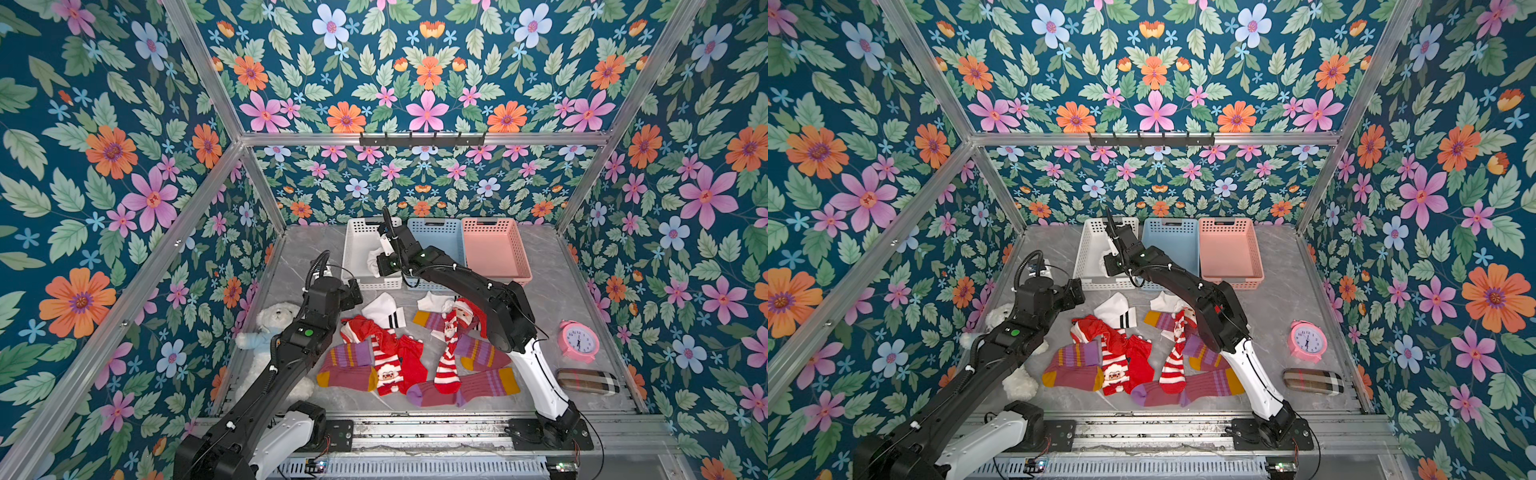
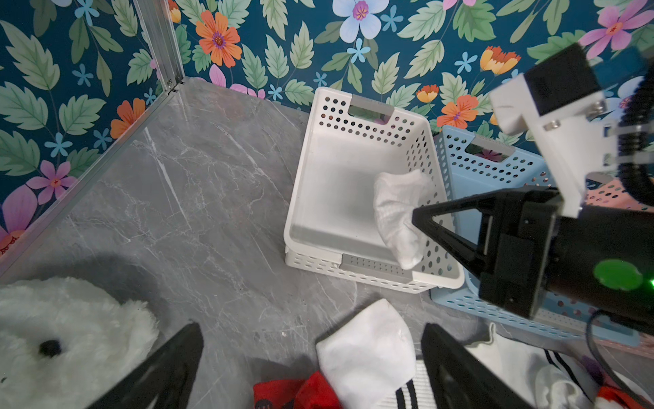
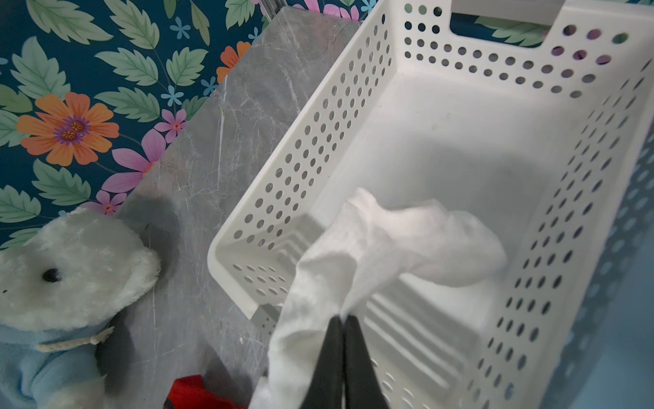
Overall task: Sort the socks into the basket by color
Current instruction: Place the sock in the bin.
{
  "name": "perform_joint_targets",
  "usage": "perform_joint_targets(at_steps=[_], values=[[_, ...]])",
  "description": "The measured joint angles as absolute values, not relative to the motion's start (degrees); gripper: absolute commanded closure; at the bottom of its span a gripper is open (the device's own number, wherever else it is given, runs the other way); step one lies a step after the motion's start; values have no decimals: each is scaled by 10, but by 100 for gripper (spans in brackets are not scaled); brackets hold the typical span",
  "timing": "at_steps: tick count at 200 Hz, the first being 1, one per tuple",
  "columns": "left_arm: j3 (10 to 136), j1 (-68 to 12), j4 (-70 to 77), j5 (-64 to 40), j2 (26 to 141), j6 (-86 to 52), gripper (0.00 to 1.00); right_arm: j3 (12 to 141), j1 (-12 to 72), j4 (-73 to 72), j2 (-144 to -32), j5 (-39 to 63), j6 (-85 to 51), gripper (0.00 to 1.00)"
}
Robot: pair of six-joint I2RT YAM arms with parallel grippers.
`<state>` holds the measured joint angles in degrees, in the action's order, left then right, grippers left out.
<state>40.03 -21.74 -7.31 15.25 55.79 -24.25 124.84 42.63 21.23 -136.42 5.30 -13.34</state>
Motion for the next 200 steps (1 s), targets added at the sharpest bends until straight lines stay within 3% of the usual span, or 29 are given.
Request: perform_joint_targets(at_steps=[63, 109, 200], values=[[399, -218, -73, 150, 562, -251, 1, 1264, 423, 243, -1367, 58, -133, 69], [399, -221, -72, 149, 564, -251, 1, 1197, 421, 235, -1310, 54, -133, 67], [398, -234, -37, 128, 611, -253, 1, 911, 396, 172, -1096, 28, -140, 63]])
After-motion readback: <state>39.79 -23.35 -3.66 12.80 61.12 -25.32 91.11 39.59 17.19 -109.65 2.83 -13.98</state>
